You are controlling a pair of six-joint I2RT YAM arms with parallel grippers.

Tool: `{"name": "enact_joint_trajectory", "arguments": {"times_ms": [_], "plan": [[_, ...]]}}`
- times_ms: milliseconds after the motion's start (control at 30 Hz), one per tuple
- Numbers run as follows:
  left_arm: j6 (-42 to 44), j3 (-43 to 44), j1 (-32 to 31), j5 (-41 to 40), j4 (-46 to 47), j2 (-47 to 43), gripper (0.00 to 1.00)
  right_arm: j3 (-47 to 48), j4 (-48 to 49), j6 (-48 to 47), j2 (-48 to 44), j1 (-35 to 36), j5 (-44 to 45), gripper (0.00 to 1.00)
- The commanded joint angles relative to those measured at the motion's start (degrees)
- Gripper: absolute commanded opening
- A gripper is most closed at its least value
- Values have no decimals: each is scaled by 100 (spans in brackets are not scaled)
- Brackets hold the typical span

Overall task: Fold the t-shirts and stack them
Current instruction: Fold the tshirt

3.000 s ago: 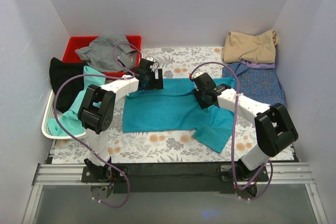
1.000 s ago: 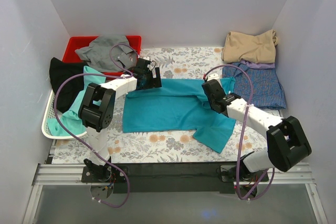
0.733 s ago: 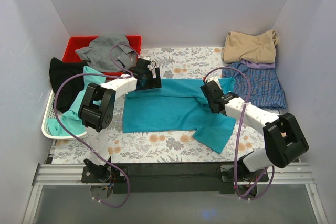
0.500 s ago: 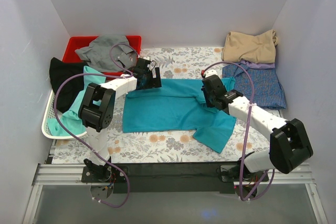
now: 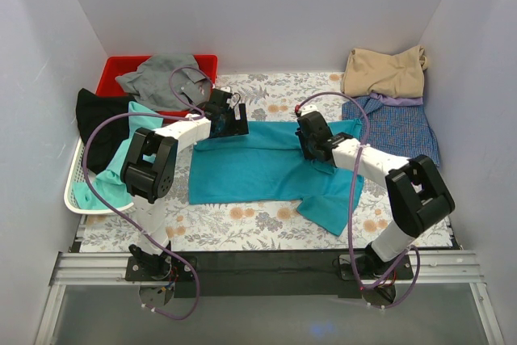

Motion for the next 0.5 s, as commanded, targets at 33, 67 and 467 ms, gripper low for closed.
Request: {"name": "enact_joint_trajectory", "arguments": {"times_ms": [33,67,467], "plan": [[120,152,35,-174,-77,-62,90,194,430,-74,275,-7,99,28],[120,152,44,-174,-95,-53,90,194,413,-39,319,1,11,28],[129,213,61,-139,-165,79,90,-360,219,348,539,-7,-1686,29]]}}
